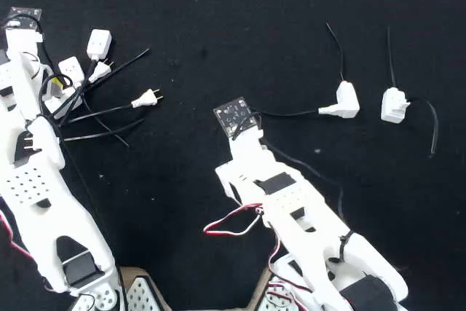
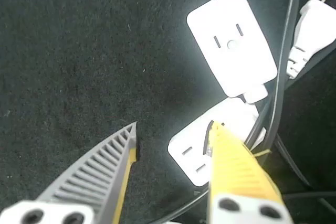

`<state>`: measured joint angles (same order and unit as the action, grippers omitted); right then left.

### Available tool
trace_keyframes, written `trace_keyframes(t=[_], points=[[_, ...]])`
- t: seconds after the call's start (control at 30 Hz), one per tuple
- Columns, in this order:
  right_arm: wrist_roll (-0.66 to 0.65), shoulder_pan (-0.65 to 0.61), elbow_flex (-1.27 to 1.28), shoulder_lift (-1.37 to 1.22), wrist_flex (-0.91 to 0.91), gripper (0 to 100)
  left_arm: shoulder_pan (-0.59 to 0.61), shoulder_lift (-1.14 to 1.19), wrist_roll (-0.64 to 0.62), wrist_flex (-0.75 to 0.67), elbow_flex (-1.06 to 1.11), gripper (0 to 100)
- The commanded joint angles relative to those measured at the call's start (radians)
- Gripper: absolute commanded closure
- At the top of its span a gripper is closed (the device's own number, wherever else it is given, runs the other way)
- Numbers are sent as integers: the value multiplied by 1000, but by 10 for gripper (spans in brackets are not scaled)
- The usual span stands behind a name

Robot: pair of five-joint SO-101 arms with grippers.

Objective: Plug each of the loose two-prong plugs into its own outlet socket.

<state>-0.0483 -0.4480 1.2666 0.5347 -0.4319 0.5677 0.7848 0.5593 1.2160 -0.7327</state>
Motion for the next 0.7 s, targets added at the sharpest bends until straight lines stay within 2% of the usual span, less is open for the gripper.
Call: trace_keyframes(t=[0.0, 0.27, 0.53, 0.67], points=[[8, -9, 1, 39, 25, 858, -19, 14, 20, 97, -47, 779], [8, -11, 1, 38, 25, 858, -93, 18, 190, 422, -45, 780], [8, -12, 1, 39, 25, 858, -110, 12, 233, 453, -48, 780], [8, -12, 1, 39, 25, 858, -107, 23, 224, 451, -128, 780]])
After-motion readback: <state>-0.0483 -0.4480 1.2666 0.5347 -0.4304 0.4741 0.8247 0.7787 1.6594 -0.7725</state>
